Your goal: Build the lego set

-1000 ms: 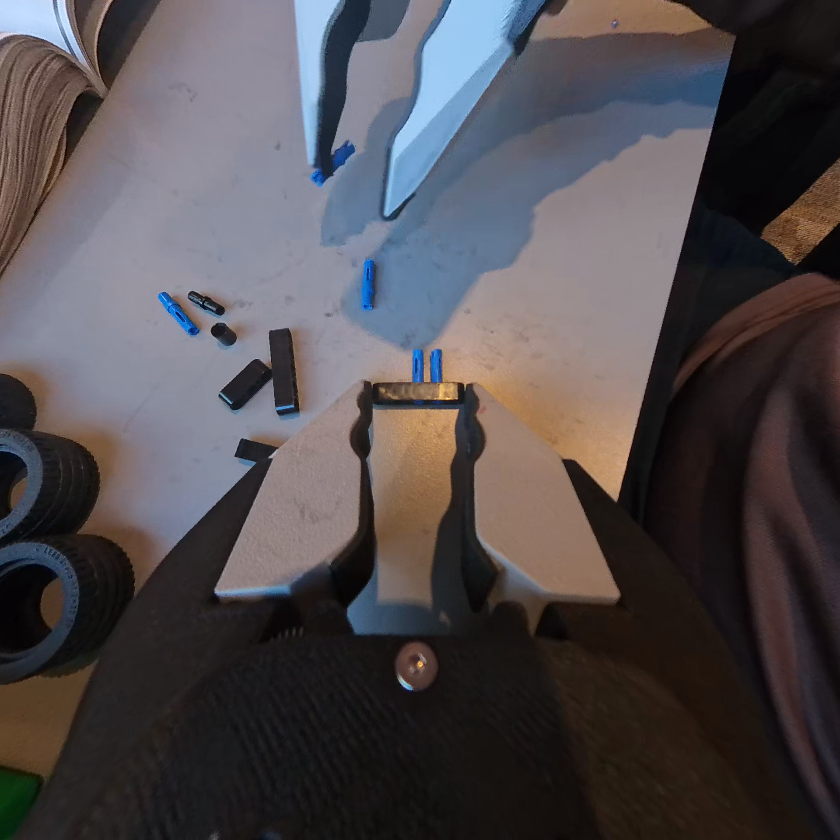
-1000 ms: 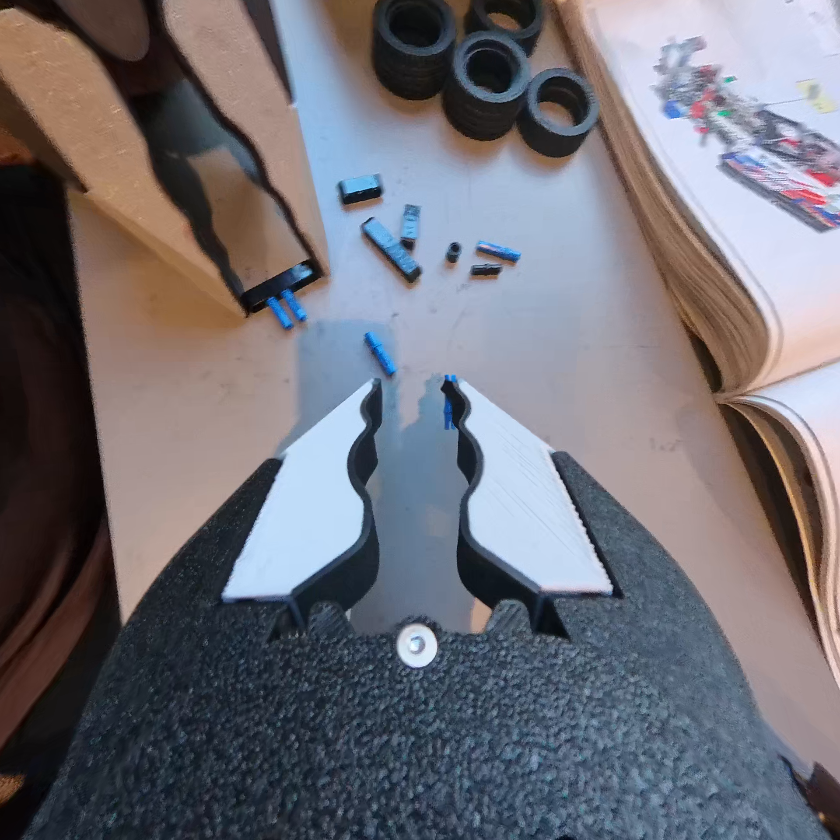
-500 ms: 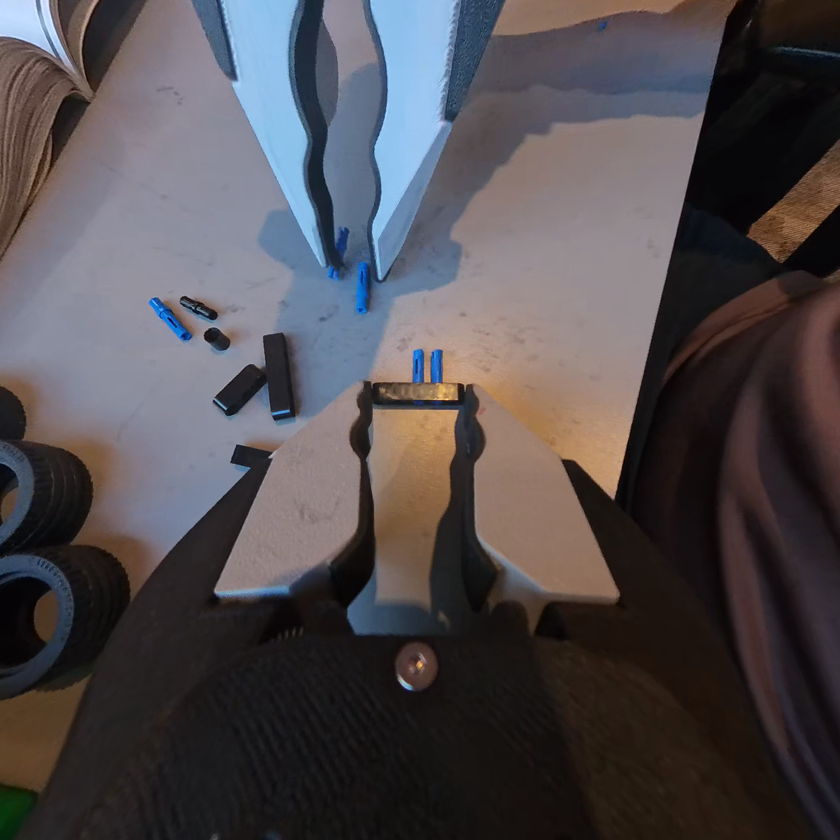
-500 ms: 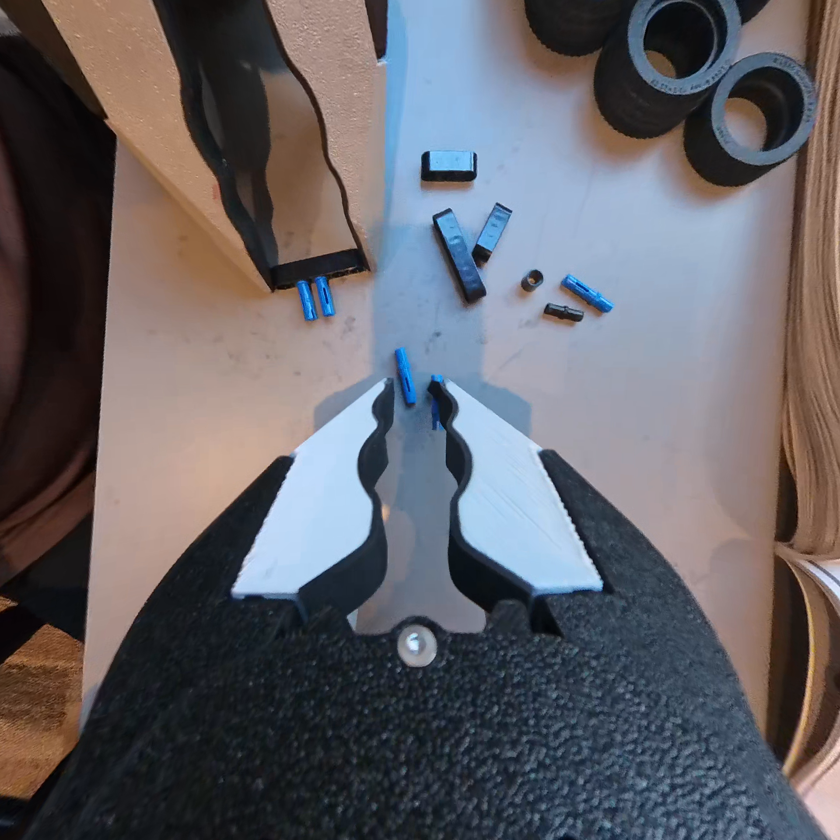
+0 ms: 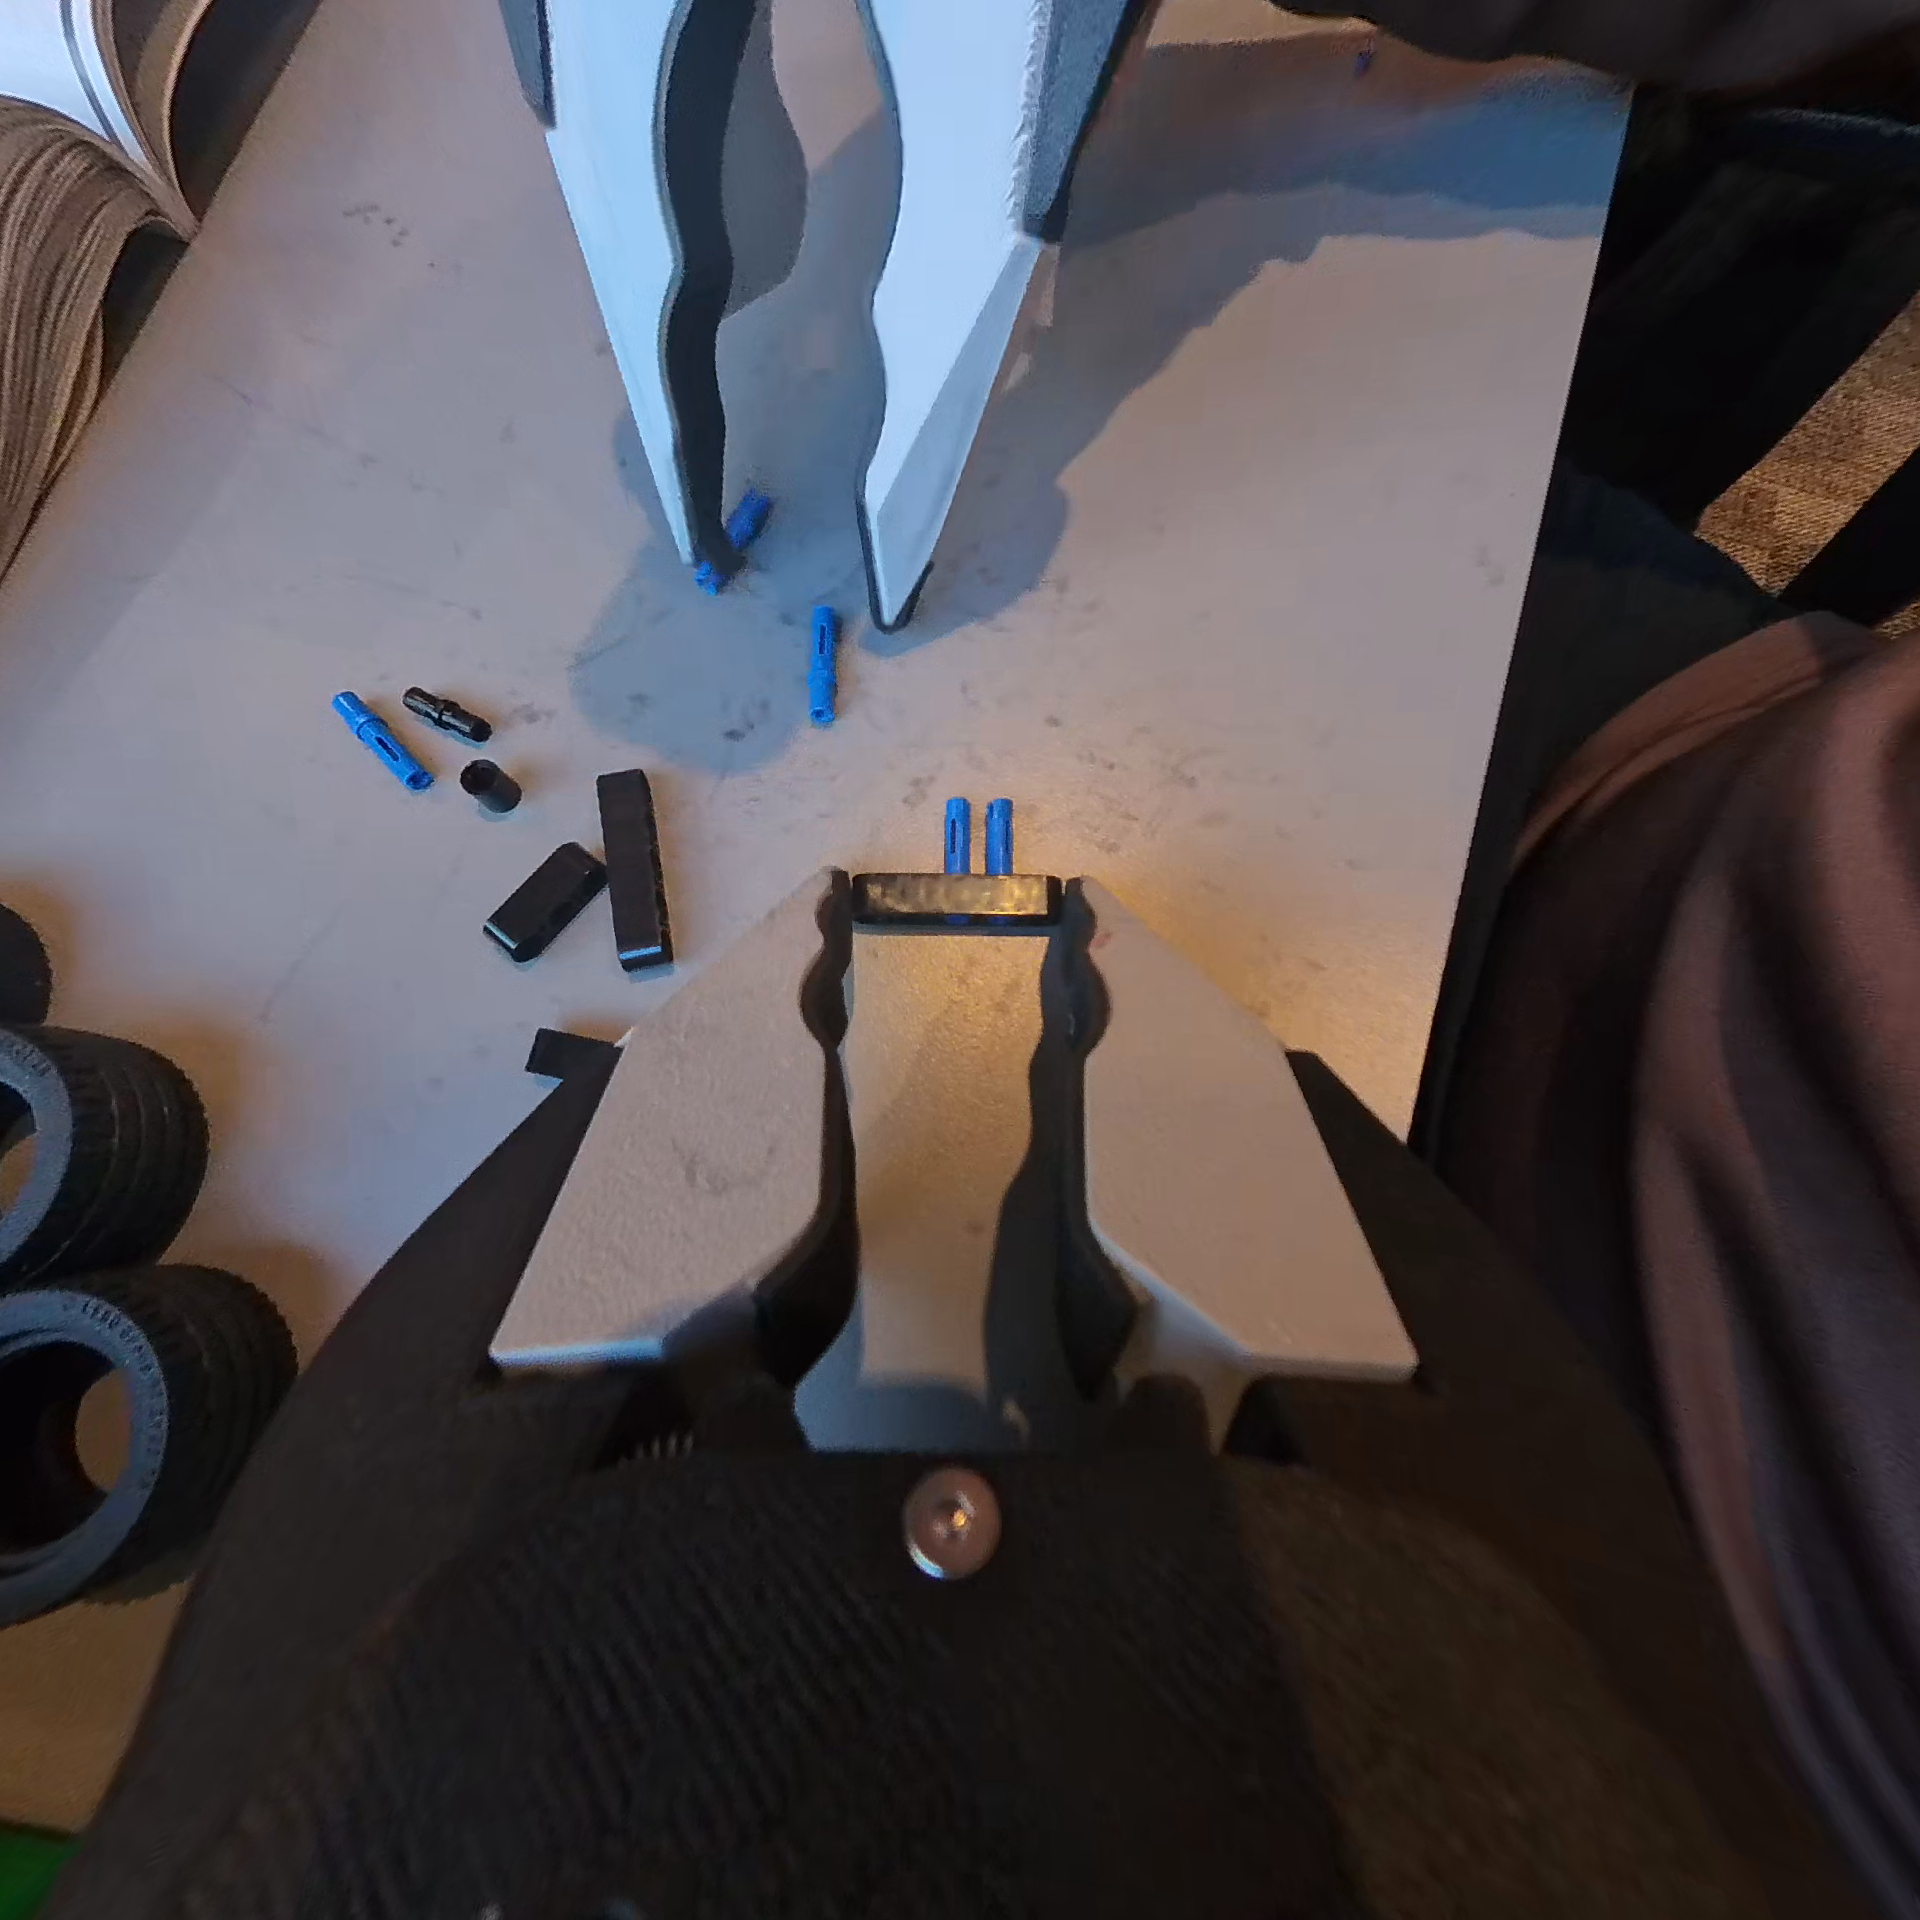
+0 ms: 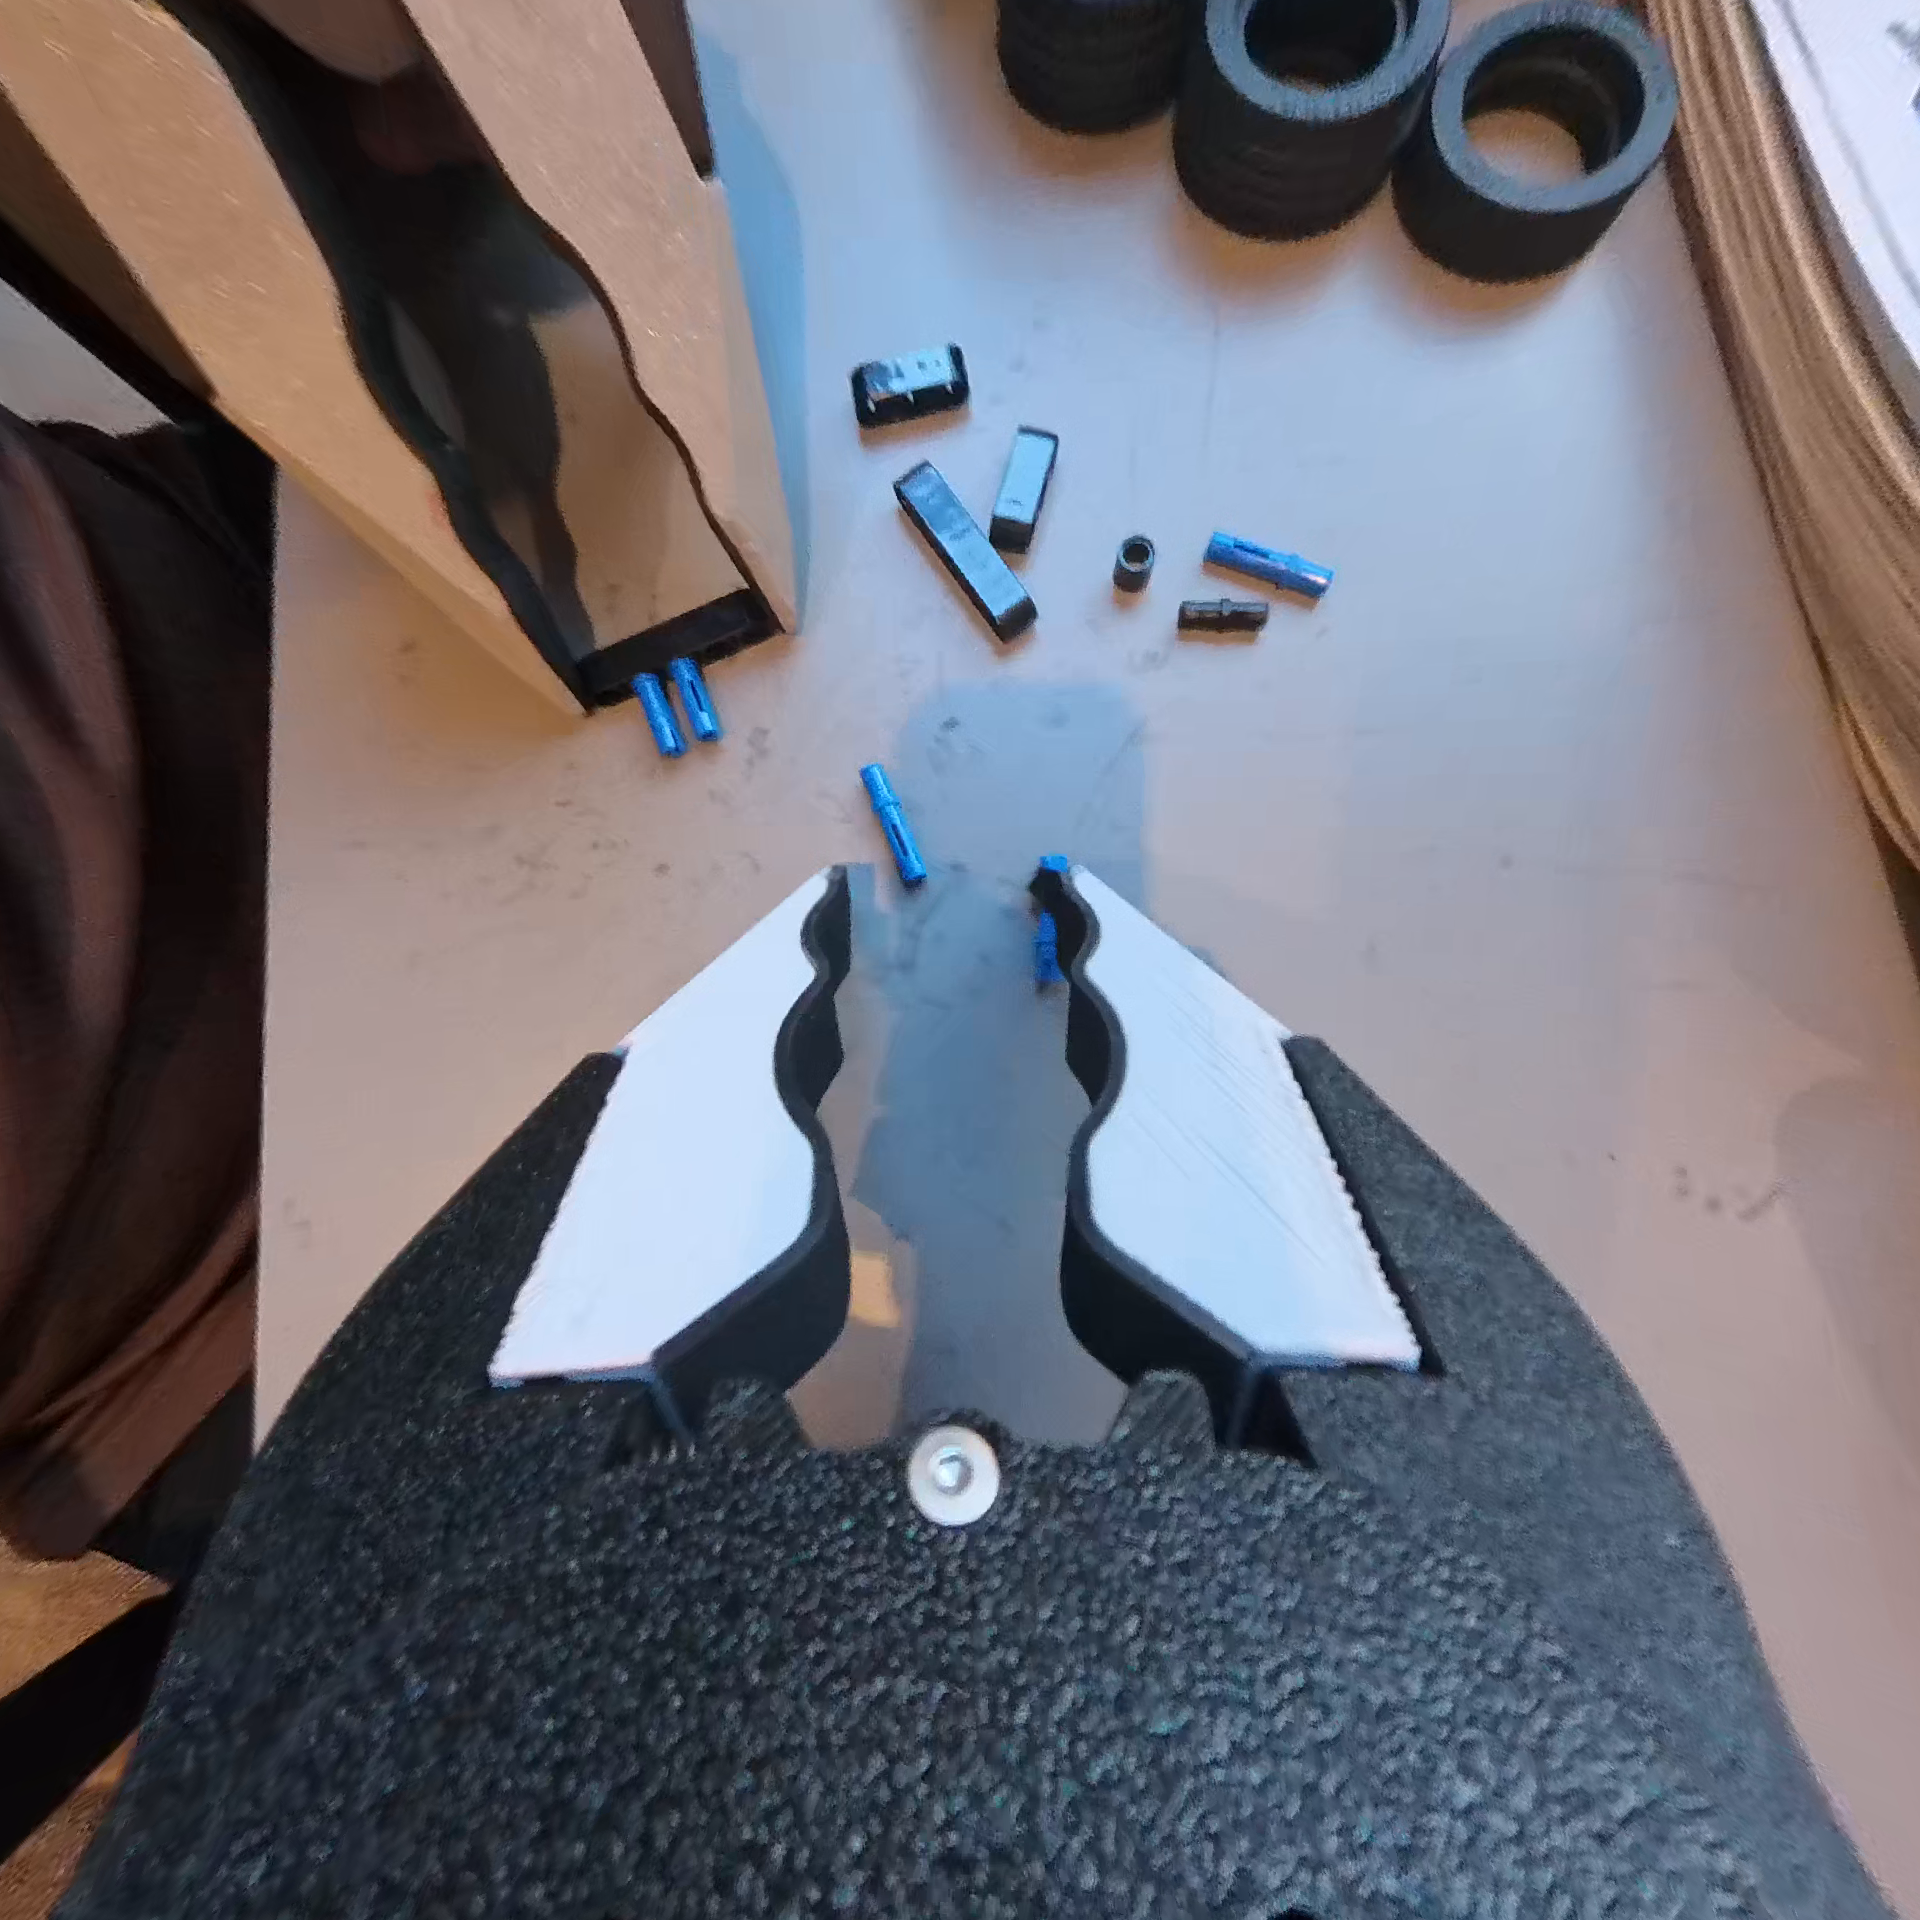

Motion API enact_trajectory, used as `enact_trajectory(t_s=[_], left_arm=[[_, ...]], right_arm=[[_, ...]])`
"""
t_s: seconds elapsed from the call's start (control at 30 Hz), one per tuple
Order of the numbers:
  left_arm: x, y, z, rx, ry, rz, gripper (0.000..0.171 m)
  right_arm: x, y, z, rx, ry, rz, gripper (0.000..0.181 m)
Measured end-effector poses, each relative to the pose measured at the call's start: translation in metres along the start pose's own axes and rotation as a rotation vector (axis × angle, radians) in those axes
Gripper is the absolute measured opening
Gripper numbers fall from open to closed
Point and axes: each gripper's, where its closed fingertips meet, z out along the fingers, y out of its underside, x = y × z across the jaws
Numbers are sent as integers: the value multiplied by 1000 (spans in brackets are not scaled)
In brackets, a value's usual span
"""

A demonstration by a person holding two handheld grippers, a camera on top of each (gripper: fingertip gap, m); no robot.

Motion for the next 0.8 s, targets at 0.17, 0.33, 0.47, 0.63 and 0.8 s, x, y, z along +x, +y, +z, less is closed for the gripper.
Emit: enact_trajectory(t_s=[0.17, 0.33, 0.47, 0.63, 0.8], left_arm=[[0, 0, 0, 0, -2, 2, 38], [0, 0, 0, 0, -2, 2, 38], [0, 0, 0, 0, -5, 5, 38], [4, 0, -1, -1, 6, 33, 38], [3, -5, -5, 41, -38, 75, 47]], right_arm=[[0, -5, -8, 73, 5, 34, 42], [6, 10, -9, 64, 10, 173, 34], [3, 6, -15, 127, 12, 203, 41], [-23, -26, -40, 329, -71, 131, 38], [-42, -44, -57, 467, -116, 64, 35]])
